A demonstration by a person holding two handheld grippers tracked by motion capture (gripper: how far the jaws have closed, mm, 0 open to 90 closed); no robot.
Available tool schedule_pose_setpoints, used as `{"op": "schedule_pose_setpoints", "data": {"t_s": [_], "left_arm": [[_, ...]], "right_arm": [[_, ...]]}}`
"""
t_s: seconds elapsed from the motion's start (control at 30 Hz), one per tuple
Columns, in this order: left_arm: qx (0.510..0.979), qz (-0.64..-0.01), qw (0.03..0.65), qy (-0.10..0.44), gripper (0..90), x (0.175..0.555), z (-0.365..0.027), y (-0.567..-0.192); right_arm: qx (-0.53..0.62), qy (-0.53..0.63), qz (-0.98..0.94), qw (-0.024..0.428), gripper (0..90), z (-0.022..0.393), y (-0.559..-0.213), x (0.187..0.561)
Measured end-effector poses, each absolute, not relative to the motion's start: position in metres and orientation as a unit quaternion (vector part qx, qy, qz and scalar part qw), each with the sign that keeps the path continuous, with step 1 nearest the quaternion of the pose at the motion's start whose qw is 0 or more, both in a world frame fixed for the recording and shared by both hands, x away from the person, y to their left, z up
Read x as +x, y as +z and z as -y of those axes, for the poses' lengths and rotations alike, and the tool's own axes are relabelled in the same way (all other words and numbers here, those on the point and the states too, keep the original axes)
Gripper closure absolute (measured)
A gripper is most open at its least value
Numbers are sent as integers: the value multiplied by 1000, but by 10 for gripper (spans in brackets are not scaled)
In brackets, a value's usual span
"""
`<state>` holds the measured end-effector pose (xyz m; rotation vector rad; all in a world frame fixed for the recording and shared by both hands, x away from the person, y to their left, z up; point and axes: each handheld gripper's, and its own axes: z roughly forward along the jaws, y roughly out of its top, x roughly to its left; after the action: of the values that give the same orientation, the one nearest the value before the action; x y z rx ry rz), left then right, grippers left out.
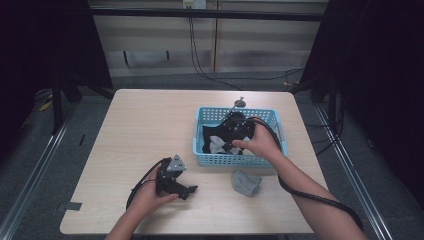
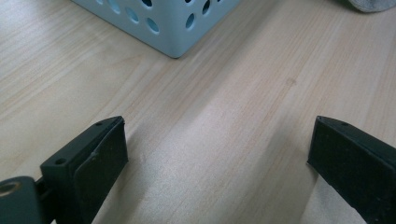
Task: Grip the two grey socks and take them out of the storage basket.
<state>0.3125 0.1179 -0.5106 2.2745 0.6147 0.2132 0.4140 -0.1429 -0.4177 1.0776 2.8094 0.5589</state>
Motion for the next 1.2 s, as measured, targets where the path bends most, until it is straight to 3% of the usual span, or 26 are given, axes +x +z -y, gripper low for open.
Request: {"op": "schedule_pose_setpoints", "data": {"t_s": [0.6,0.7,0.93,1.2], "left_arm": [[890,-240,379,82,39,312,-118,-511],[890,-240,378,83,39,312,-118,-511],[893,-237,374,83,39,313,-118,-510],[890,-240,378,81,39,313,-118,-511]], "right_arm": [[363,163,-917,15,340,137,-447,423],[351,155,-923,19,433,137,-452,423],[340,160,-927,10,807,144,-450,421],[352,157,-923,16,858,168,-429,417]]}}
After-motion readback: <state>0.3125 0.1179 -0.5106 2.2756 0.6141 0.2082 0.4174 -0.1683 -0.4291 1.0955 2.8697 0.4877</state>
